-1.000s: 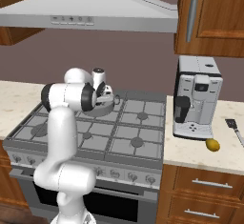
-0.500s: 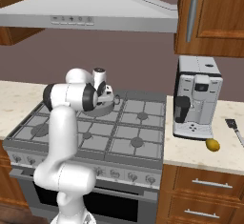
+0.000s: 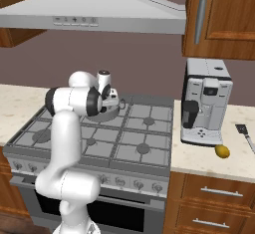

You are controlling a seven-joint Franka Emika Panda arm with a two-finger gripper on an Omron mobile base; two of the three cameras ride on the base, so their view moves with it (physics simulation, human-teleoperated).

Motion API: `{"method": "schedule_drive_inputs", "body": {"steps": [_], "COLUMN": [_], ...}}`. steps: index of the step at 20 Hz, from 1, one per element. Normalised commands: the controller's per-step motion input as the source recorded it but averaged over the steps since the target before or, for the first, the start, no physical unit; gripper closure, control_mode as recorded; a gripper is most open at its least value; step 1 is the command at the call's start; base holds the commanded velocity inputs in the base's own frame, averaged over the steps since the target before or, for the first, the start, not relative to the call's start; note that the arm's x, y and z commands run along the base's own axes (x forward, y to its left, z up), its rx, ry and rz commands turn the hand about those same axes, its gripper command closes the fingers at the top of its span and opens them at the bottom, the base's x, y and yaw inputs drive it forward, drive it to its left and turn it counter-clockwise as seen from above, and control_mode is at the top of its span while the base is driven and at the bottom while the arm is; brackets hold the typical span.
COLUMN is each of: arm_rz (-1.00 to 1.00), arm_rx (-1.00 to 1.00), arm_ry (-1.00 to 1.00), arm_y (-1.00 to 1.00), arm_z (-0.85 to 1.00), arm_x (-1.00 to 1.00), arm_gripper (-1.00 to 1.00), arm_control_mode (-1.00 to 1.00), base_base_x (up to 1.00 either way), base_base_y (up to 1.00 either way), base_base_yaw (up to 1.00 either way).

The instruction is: Put the eggplant and lemon in the pot. Retrieve the spatula and lightly stir the vegetables in the pot.

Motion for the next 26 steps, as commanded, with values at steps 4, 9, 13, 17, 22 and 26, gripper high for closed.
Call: {"method": "schedule_drive_inputs", "body": {"steps": [4, 9, 13, 17, 22, 26], "arm_rz": [0.00, 0.00, 0.00, 0.00, 0.00, 0.00], "arm_rx": [0.00, 0.00, 0.00, 0.01, 0.00, 0.01], "arm_ry": [0.02, -0.01, -0.10, -0.14, -0.18, -0.15], "arm_y": [0.00, 0.00, -0.04, -0.07, -0.05, -0.09], "arm_z": [0.10, 0.25, 0.15, 0.37, 0.54, 0.48], "arm_x": [0.00, -0.27, -0.79, -0.96, -1.00, -0.96], "arm_gripper": [-1.00, -1.00, -1.00, -1.00, -1.00, -1.00], "arm_control_mode": [-1.00, -1.00, -1.00, -1.00, -1.00, -1.00], "base_base_x": [0.00, 0.00, 0.00, 0.00, 0.00, 0.00], "base_base_y": [0.00, 0.00, 0.00, 0.00, 0.00, 0.00], "base_base_yaw": [0.00, 0.00, 0.00, 0.00, 0.00, 0.00]}}
